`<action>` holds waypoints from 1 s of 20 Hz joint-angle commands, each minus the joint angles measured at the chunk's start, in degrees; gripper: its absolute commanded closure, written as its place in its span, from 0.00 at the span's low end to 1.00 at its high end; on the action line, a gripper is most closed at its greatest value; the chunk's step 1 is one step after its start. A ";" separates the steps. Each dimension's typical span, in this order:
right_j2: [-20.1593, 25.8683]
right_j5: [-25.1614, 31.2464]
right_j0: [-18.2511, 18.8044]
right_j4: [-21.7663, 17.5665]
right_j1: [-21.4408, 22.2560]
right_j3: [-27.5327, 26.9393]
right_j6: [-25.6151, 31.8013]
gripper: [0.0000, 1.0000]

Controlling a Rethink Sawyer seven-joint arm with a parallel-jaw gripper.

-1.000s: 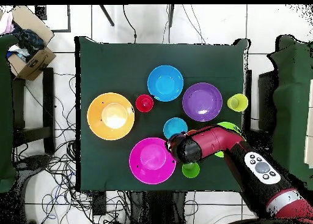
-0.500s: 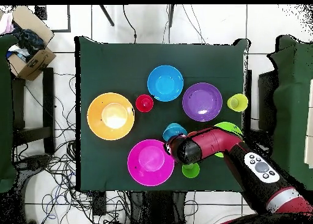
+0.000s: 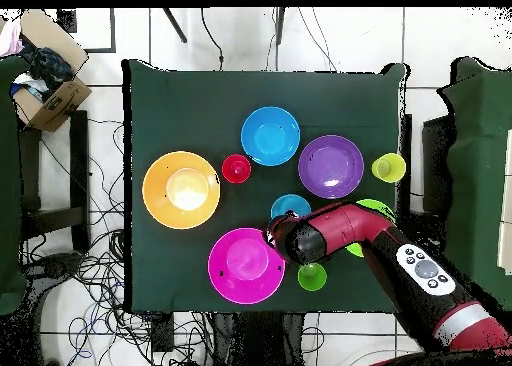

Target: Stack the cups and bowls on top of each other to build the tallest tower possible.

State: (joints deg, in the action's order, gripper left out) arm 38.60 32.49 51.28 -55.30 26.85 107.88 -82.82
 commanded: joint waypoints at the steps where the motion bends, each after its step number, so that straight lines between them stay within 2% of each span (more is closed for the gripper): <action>1: 5.53 5.04 0.17 -3.49 -1.40 -1.03 25.12 1.00; 7: 4.33 6.50 0.00 -2.95 0.03 -1.39 23.29 1.00; 15: 4.78 8.17 0.35 -2.17 2.51 0.00 24.95 1.00; 20: 6.57 9.86 1.18 -1.13 5.19 1.51 27.05 1.00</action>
State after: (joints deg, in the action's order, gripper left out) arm 42.53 34.64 52.63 -55.34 29.98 108.34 -77.60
